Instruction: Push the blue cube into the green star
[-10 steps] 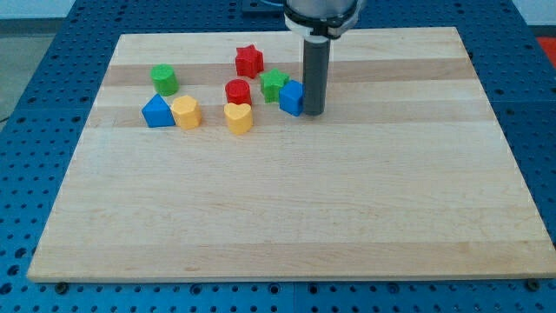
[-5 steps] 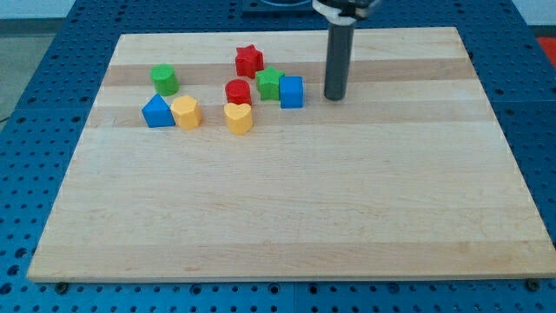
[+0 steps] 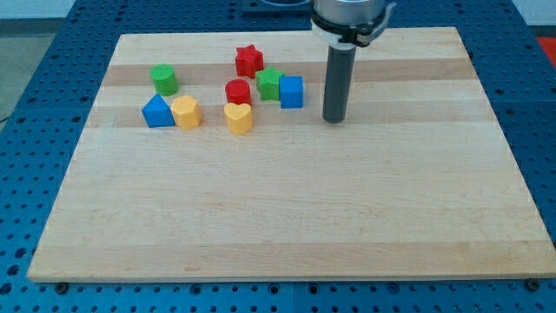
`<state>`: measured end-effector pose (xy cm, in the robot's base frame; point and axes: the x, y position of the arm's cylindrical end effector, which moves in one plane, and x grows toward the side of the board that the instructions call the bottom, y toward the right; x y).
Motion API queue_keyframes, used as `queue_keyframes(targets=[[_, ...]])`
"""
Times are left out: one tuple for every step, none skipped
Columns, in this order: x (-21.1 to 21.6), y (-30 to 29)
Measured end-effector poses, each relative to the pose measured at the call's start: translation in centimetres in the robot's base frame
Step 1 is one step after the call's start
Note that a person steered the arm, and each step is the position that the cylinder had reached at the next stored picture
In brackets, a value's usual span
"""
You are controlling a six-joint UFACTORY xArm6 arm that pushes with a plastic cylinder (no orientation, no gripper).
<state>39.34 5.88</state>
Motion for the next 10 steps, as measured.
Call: queue_keyframes(targets=[[-0.1,-0.1],[-0.2,-0.1],[-0.9,-0.1],[-0.9,-0.1],[-0.9,-0.5],[-0.9,-0.7],[-0.9,-0.9],[-0.9,0.7],[-1.7,-1.2],[-2.9,-3.4]])
